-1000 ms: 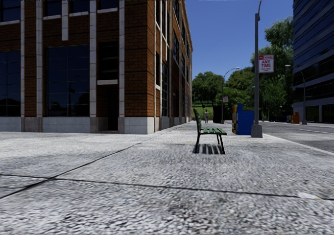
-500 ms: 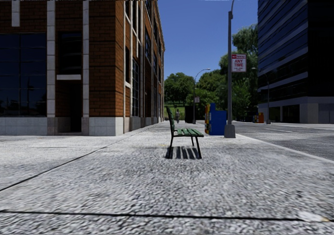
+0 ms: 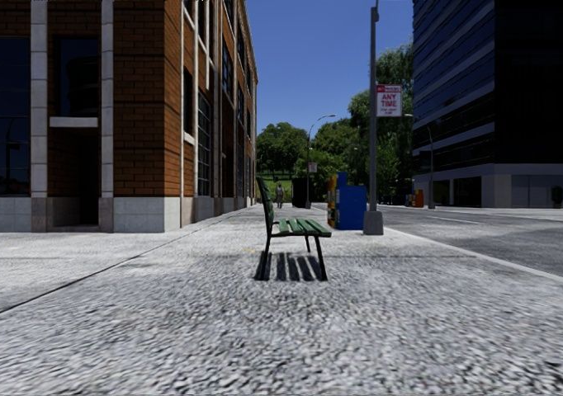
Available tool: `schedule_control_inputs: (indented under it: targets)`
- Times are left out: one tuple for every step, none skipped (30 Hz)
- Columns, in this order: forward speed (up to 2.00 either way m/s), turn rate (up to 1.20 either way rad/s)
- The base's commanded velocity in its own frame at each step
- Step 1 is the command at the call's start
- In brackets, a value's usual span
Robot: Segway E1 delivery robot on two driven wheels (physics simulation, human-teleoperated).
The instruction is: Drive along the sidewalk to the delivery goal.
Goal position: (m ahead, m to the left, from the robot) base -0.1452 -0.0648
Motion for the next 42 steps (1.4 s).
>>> schedule_control_inputs:
  targets:
    - [1.17,0.0]
    - [1.17,0.0]
    - [1.17,0.0]
    - [1.17,0.0]
    - [1.17,0.0]
    - [1.17,0.0]
    - [1.17,0.0]
    - [1.17,0.0]
    - [1.14,0.0]
    - [1.12,0.0]
    - [1.11,0.0]
    - [1.09,0.0]
    - [0.93,0.0]
    - [0.64,0.0]
    - [0.25,0.0]
    - [0.0,0.0]
    - [0.0,0.0]
    - [0.0,0.0]
    - [0.0,0.0]
    - [0.0,0.0]
    - [0.0,0.0]
    - [0.0,0.0]
    - [0.0,0.0]
    - [0.0,0.0]
    - [0.0,0.0]
    - [0.0,0.0]
    - [0.0,0.0]
    - [0.0,0.0]
    - [0.0,0.0]
    - [0.0,0.0]
    - [0.0,0.0]
    - [0.0,0.0]
    - [0.0,0.0]
    - [0.0,0.0]
    - [0.0,0.0]
    - [0.0,0.0]
    - [0.0,0.0]
    - [0.0,0.0]
    - [0.0,0.0]
    - [0.0,0.0]
    - [0.0,0.0]
    - [0.0,0.0]
